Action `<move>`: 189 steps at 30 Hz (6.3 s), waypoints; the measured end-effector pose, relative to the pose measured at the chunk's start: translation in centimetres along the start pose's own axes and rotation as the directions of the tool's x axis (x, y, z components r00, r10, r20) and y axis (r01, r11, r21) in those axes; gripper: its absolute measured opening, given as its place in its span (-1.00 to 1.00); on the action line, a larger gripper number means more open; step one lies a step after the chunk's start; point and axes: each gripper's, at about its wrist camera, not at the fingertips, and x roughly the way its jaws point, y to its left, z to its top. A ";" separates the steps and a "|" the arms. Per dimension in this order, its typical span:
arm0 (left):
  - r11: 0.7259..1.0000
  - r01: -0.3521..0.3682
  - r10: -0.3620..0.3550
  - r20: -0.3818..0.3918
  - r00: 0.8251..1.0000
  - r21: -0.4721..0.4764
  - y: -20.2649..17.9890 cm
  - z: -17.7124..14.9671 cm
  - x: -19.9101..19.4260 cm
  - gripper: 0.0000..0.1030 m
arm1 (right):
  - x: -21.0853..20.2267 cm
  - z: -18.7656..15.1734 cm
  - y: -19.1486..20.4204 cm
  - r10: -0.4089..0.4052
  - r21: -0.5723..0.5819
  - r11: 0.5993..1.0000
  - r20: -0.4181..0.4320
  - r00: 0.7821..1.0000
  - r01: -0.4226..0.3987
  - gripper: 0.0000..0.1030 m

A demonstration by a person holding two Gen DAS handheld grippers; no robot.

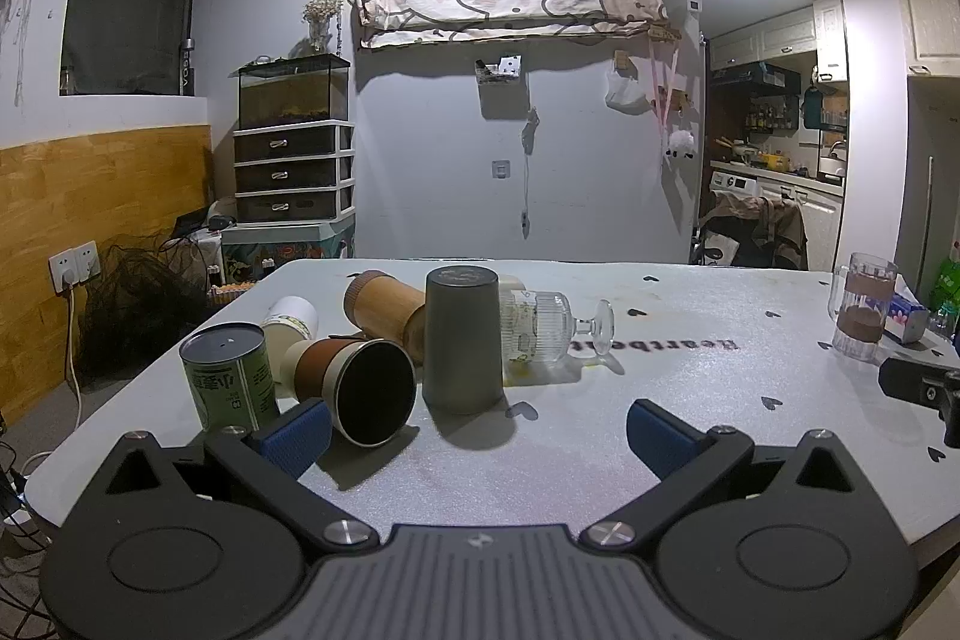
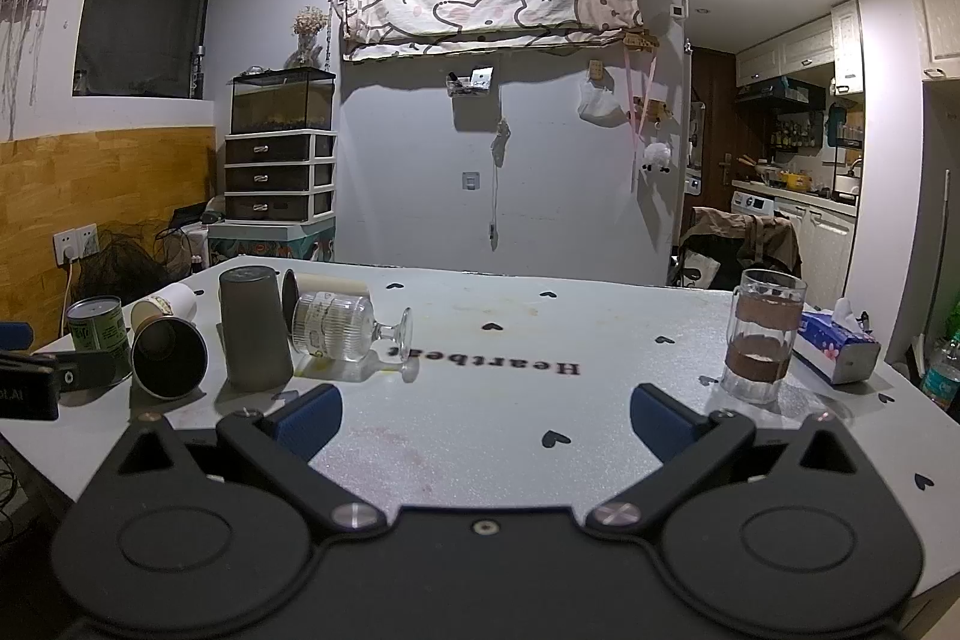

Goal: Flip cup upright

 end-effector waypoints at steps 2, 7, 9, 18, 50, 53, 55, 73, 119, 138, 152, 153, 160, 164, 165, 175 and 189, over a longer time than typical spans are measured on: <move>1.000 -0.001 0.001 0.000 1.000 0.001 0.0 0.0 0.0 1.00 | 0.0 0.0 0.0 0.000 0.000 1.000 0.000 1.000 0.000 1.00; 1.000 0.000 0.000 -0.001 1.000 0.000 -0.1 0.0 0.0 1.00 | 0.0 0.0 0.0 0.000 -0.001 1.000 0.000 1.000 0.000 1.00; 1.000 0.000 0.000 0.000 1.000 0.000 -0.1 0.0 0.0 1.00 | 0.0 0.0 0.0 0.000 0.000 1.000 -0.001 1.000 0.000 1.00; 1.000 0.000 0.000 -0.001 1.000 0.000 0.0 0.0 0.0 1.00 | 0.0 0.0 0.0 0.000 0.000 1.000 -0.001 1.000 0.000 1.00; 1.000 -0.019 0.018 0.059 0.998 0.019 0.2 1.3 4.3 1.00 | -0.1 -0.6 -0.1 0.004 0.005 1.000 -0.008 1.000 -0.004 1.00; 1.000 0.004 -0.006 0.068 0.998 0.025 0.3 2.6 6.3 1.00 | 0.1 -0.7 -0.2 0.004 0.006 1.000 -0.009 1.000 -0.004 1.00; 1.000 0.009 -0.011 0.068 0.998 0.025 0.3 3.5 7.9 1.00 | 0.1 -0.7 -0.3 0.003 0.006 1.000 -0.010 1.000 -0.003 1.00; 0.997 -0.069 0.075 -0.155 0.985 0.043 0.2 8.0 21.5 0.83 | 0.5 -1.5 -1.6 -0.015 0.018 1.000 -0.039 0.999 0.016 1.00; 0.868 0.493 -0.487 -0.086 0.869 0.063 -11.7 -0.5 8.9 0.22 | 3.6 -6.0 -2.6 0.185 0.118 0.979 -0.196 0.963 -0.164 -0.60; 0.882 0.468 -0.449 -0.212 0.868 0.051 -10.7 -4.9 7.8 0.22 | 9.3 -2.1 -8.0 0.287 0.509 0.854 -0.297 0.911 -0.103 0.44; 0.873 0.479 -0.452 -0.216 0.865 0.090 -10.6 -5.1 7.5 0.22 | 20.3 -3.0 -7.9 0.511 0.782 0.617 -0.480 0.713 0.084 0.60; 0.872 0.481 -0.454 -0.216 0.865 0.095 -10.7 -5.1 7.4 0.22 | 20.6 -2.9 -7.7 0.519 0.783 0.616 -0.486 0.703 0.087 0.59; 0.858 0.496 -0.464 -0.214 0.860 0.134 -10.6 -5.1 7.0 0.24 | 20.5 -1.4 -7.9 0.541 0.746 0.665 -0.512 0.667 0.034 0.46; 0.865 0.486 -0.450 -0.233 0.862 0.127 -10.8 -5.0 7.5 0.47 | 17.9 0.9 -7.7 0.519 0.667 0.739 -0.474 0.711 -0.095 0.46; 0.869 0.480 -0.445 -0.234 0.864 0.121 -10.7 -5.0 7.6 0.63 | 17.1 1.6 -7.7 0.501 0.634 0.764 -0.466 0.729 -0.120 0.45; 0.873 0.481 -0.454 -0.227 0.862 0.081 -10.4 -5.1 8.0 0.83 | 16.8 6.2 -10.6 0.090 0.198 0.980 -0.286 0.954 -0.033 0.44; 0.893 0.447 -0.423 -0.248 0.872 0.051 -9.0 -5.4 10.0 0.83 | 26.9 6.4 -16.2 -0.330 0.007 0.941 -0.215 0.919 0.339 0.44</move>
